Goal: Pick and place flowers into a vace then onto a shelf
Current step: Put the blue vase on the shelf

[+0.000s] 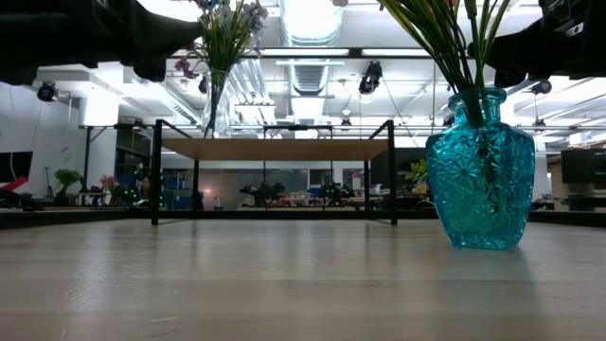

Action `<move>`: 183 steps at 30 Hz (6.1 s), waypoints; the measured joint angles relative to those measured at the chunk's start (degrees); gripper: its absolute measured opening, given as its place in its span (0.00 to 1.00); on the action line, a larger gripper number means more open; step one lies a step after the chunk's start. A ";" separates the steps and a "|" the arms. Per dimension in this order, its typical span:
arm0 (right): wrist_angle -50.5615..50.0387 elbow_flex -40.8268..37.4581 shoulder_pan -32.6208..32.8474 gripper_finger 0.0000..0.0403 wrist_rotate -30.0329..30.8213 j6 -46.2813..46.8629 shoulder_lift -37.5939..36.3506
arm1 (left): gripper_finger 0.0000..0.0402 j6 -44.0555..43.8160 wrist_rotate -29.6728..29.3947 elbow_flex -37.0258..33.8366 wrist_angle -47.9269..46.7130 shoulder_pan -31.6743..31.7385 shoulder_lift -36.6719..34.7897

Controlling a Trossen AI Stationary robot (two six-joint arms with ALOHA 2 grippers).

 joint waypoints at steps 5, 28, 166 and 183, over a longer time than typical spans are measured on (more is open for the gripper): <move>-0.42 0.00 0.00 0.02 0.01 2.47 0.00 | 0.00 2.39 0.18 -3.38 -2.96 -0.01 -7.43; -9.92 0.00 0.02 0.51 4.18 12.27 0.07 | 0.00 -2.35 -0.60 -2.28 -40.08 -0.16 -41.15; -14.55 67.44 -37.28 0.48 -24.52 7.21 78.57 | 0.00 -10.99 -1.20 -2.98 -47.26 -0.17 -44.01; -14.79 69.59 -37.41 0.51 -24.68 7.15 80.41 | 0.00 -11.16 -1.21 -2.98 -47.28 -0.18 -44.01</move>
